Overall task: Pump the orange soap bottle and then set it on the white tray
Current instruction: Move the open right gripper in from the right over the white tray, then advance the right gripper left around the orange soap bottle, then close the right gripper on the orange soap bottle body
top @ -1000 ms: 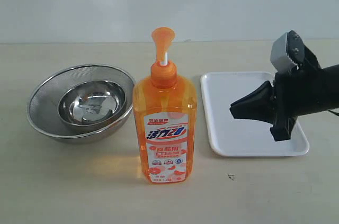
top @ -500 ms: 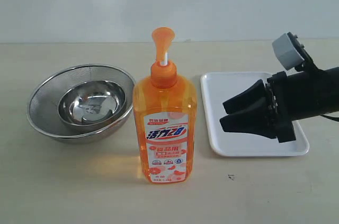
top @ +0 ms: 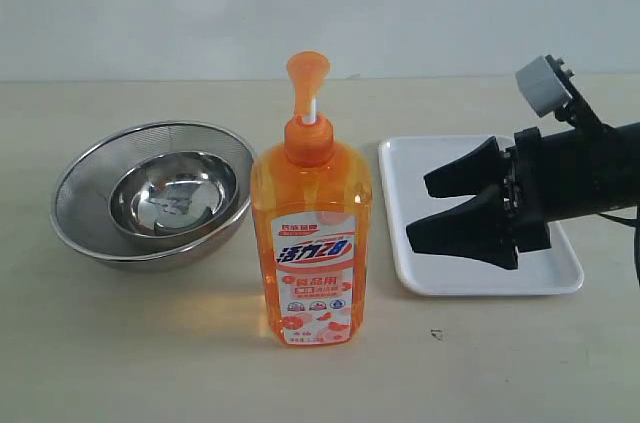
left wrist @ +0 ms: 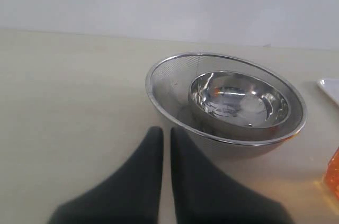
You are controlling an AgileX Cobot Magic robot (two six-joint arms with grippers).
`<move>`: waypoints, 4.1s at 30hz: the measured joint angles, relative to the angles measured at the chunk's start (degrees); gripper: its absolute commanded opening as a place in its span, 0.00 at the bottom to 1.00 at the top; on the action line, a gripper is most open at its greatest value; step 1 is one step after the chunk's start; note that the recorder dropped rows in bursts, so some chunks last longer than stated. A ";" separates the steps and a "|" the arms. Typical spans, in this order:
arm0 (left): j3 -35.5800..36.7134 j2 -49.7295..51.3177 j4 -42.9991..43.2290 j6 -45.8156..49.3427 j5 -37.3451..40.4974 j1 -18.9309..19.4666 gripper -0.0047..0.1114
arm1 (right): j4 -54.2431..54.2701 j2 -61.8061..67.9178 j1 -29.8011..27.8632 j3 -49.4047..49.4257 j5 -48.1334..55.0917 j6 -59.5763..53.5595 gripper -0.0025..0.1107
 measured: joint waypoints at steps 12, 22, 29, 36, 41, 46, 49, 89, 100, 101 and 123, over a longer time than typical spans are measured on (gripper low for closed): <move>0.00 0.00 0.00 0.00 0.00 0.00 0.08 | 0.65 0.00 0.36 0.00 2.46 -6.48 0.90; 0.00 0.00 0.00 0.00 0.00 0.00 0.08 | -2.00 0.00 12.79 -1.96 -9.80 -6.59 0.90; 0.00 0.00 0.00 0.00 0.00 0.00 0.08 | -1.05 0.00 14.35 -5.94 -12.28 -6.59 0.90; 0.00 0.00 0.00 0.00 0.00 0.00 0.08 | -0.44 0.00 15.34 -7.47 -11.18 -6.71 0.90; 0.00 0.00 0.00 0.00 0.00 0.00 0.08 | -0.32 0.00 16.76 -7.47 -11.18 -6.71 0.90; 0.00 0.00 0.00 0.00 0.00 0.00 0.08 | -0.21 0.00 19.03 -7.47 -12.22 -6.71 0.90; 0.00 0.00 0.00 0.00 0.00 0.00 0.08 | 0.03 0.00 20.22 -7.47 -13.73 -6.71 0.90; 0.00 0.00 0.00 0.00 0.00 0.00 0.08 | 4.24 7.51 20.48 -10.81 -9.84 -6.49 0.90; 0.00 0.00 0.00 0.00 0.00 0.00 0.08 | 4.24 7.51 20.48 -10.81 -9.84 -6.49 0.90; 0.00 0.00 0.00 0.00 0.00 0.00 0.08 | 4.24 7.51 20.48 -10.81 -9.84 -6.49 0.90; 0.00 0.00 0.00 0.00 0.00 0.00 0.08 | 4.66 7.51 20.48 -10.91 -9.41 -4.59 0.02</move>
